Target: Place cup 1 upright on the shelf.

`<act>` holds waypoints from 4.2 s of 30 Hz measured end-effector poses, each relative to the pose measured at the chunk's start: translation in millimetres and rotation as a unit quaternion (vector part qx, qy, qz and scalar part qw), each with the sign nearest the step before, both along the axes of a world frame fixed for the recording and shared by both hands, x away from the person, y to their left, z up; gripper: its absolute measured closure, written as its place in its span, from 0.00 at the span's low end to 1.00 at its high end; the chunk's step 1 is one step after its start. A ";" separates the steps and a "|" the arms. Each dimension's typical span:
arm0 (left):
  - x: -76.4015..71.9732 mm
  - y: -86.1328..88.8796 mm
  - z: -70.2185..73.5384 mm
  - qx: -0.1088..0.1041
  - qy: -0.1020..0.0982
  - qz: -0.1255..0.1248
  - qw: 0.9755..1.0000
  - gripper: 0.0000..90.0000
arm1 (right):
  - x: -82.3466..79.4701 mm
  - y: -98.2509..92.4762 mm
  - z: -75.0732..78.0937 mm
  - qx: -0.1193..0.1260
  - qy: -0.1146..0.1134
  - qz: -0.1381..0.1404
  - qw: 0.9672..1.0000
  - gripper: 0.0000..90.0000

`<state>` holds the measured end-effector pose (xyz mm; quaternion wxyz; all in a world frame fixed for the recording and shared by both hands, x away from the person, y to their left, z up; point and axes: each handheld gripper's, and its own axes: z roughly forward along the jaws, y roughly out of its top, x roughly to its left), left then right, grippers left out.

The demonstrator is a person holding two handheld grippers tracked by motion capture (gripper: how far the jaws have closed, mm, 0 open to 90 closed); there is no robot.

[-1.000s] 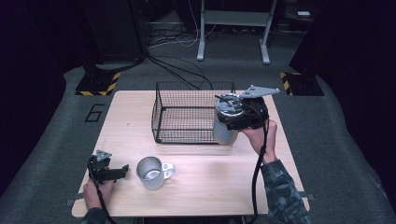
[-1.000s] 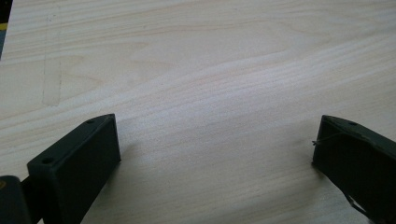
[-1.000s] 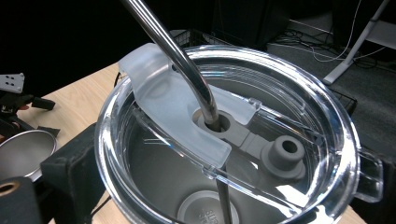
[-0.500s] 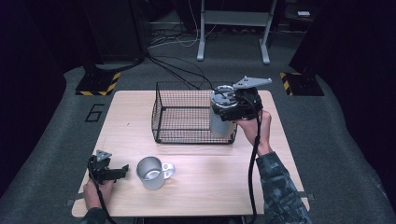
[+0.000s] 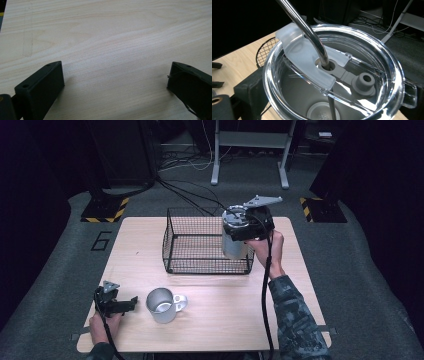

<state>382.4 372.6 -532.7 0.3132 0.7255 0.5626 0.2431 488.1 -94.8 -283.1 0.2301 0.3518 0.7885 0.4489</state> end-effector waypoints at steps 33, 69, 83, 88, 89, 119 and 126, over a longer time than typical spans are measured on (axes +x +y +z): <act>-0.1 0.4 0.2 0.003 0.001 -0.003 1.000 0.00 | 56.4 22.0 -32.6 -0.018 0.029 -0.027 0.999 0.04; -0.2 0.4 0.3 0.003 0.002 -0.003 1.000 0.00 | 87.9 36.4 -81.4 -0.022 0.080 -0.059 0.995 0.04; -0.1 0.4 0.1 0.002 0.000 -0.003 1.000 0.00 | 90.4 44.8 -93.6 -0.036 0.091 -0.057 0.994 0.04; -0.2 0.4 0.3 0.003 0.002 -0.003 1.000 0.00 | 91.1 45.4 -101.4 -0.044 0.097 -0.059 0.993 0.03; -0.2 0.5 0.4 0.003 0.002 -0.003 1.000 0.00 | 90.9 45.8 -102.8 -0.042 0.098 -0.063 0.992 0.04; 0.0 -0.1 0.0 0.000 0.000 0.000 1.000 0.00 | 72.2 26.8 -71.2 -0.059 0.088 -0.059 0.993 0.00; 0.0 0.0 0.0 0.000 0.000 0.000 1.000 0.00 | 56.5 12.6 -55.9 -0.039 0.077 -0.054 0.995 0.00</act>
